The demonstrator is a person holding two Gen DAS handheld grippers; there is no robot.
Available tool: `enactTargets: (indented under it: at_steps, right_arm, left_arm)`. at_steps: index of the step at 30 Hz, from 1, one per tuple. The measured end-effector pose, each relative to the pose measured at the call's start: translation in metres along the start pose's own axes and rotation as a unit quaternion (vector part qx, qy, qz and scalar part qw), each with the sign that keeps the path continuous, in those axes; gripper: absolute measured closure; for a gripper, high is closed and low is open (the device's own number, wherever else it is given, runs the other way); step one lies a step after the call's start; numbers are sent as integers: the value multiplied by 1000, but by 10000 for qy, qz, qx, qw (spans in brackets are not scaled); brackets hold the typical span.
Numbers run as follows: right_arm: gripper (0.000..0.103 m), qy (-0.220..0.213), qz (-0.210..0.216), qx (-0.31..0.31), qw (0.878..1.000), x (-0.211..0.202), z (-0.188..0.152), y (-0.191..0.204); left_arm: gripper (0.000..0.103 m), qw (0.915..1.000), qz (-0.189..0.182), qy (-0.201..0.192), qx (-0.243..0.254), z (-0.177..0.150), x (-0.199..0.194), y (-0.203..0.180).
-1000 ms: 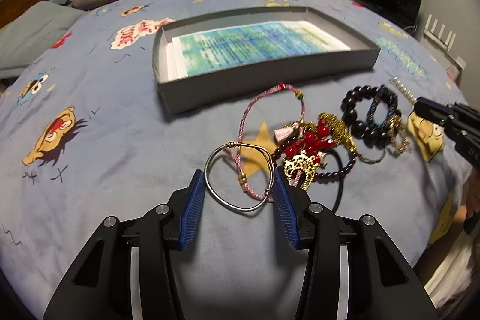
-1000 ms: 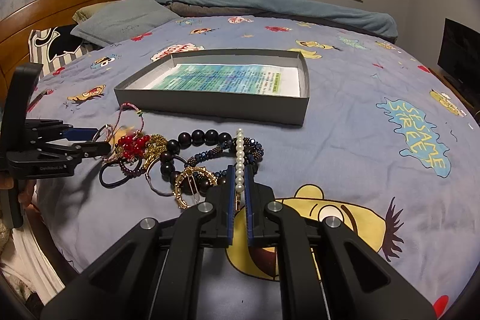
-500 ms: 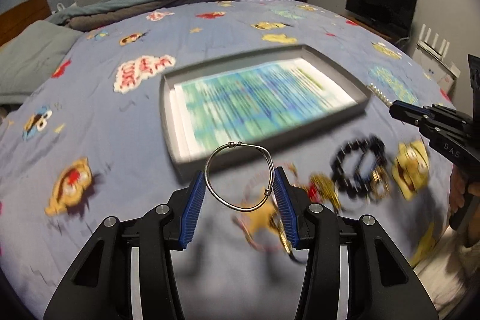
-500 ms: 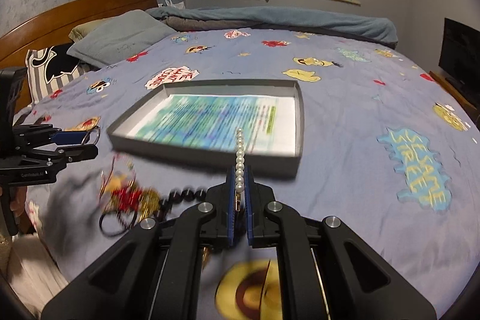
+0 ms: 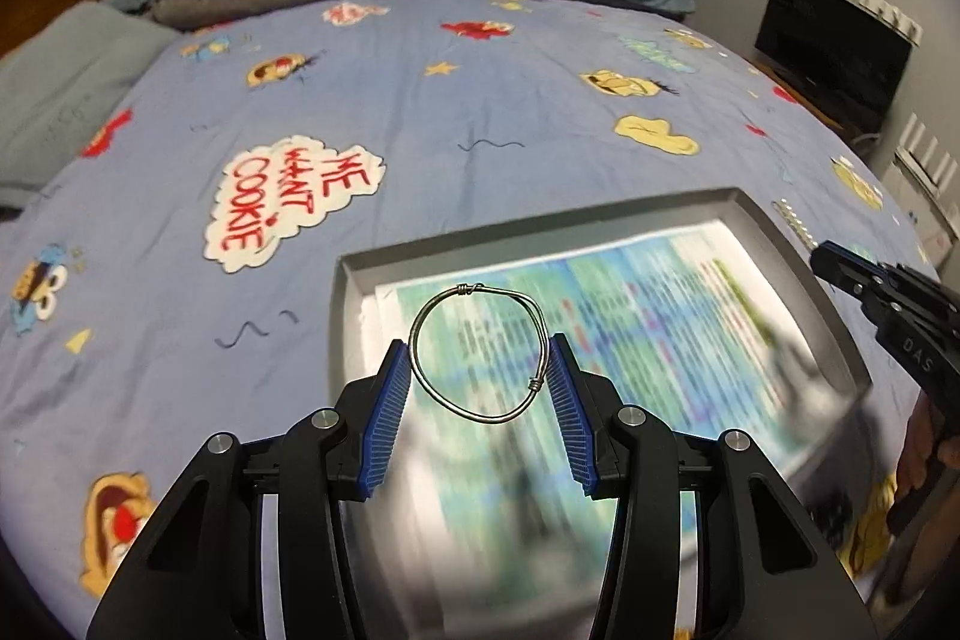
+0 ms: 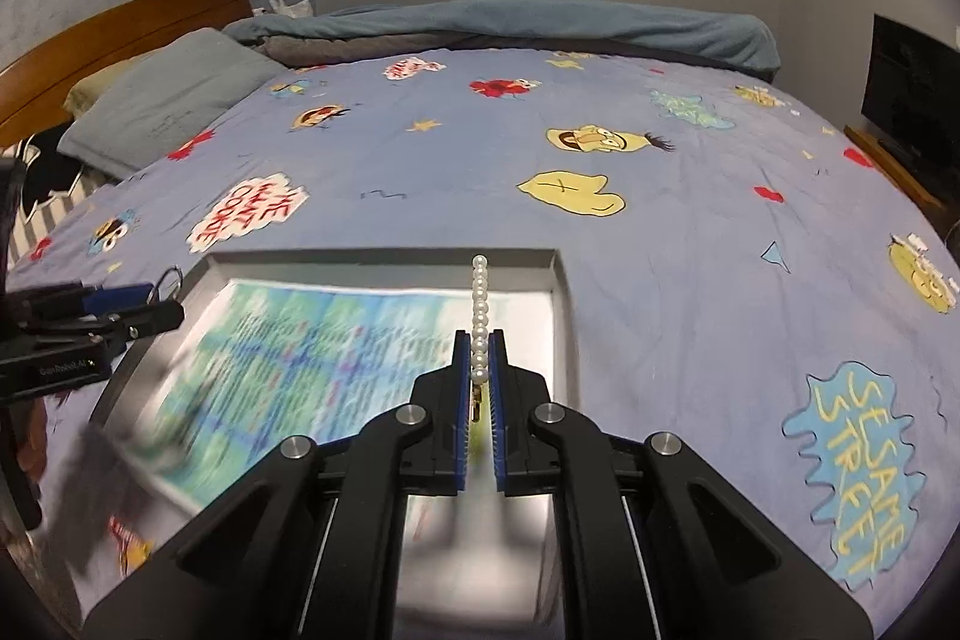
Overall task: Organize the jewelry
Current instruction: 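Carry the bangle and hairpin into the grey box and open both grippers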
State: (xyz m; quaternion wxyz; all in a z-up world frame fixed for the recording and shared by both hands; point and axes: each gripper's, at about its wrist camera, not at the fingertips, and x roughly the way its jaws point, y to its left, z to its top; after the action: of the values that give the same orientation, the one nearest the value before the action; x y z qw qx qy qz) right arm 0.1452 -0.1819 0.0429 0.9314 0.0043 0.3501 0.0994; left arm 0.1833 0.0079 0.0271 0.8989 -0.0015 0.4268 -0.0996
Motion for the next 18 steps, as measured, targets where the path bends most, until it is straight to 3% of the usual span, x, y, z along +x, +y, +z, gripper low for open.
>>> enactTargets:
  at_steps: [9,18]
  right_arm:
    - [97,203,-130,38,9997,32,11,-7]
    - [97,588,-521,-329,9964,57,7,8]
  left_arm:
    - [55,9994,337,64,15,10,33,9]
    - [55,9965,531,625,173,5,62,9]
